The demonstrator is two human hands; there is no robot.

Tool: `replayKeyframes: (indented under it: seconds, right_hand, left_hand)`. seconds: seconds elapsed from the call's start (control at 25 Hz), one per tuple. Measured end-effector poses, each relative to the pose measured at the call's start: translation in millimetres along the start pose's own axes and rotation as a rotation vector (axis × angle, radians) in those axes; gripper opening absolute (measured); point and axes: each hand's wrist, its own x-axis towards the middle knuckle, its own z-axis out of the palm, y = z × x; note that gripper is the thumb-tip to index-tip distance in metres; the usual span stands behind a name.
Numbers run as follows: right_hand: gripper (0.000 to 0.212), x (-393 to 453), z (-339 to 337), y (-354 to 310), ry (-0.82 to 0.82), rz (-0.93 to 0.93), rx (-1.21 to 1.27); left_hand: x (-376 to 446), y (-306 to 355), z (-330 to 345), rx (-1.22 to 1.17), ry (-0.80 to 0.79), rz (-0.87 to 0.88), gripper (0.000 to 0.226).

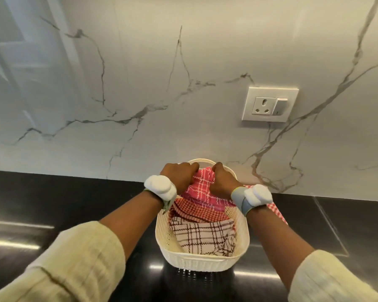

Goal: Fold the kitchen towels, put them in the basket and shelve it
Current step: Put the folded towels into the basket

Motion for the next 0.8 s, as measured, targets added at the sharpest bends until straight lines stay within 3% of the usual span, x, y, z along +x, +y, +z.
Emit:
replayKeyframes:
  seconds: [0.16,0.36,0.6,0.8]
  right_hand:
    - [0.085,15,29,5,-0.114,0.068,-0.158]
    - [0.072,21,58,13,-0.135,0.064,-0.231]
    - [0.039,21,55,18,0.06,-0.056,-0.343]
    - [0.016,3,15,22,0.395,-0.226,-0.269]
  left_hand:
    - [6,3,41,-0.06,-0.065,0.024,0.028]
    - [7,4,79,-0.09,-0.175,-0.009,0.025]
    - [11,16,70,0.049,-0.114,-0.007,0.033]
    - [15,39,52,-0.221,0.017,0.006,0.033]
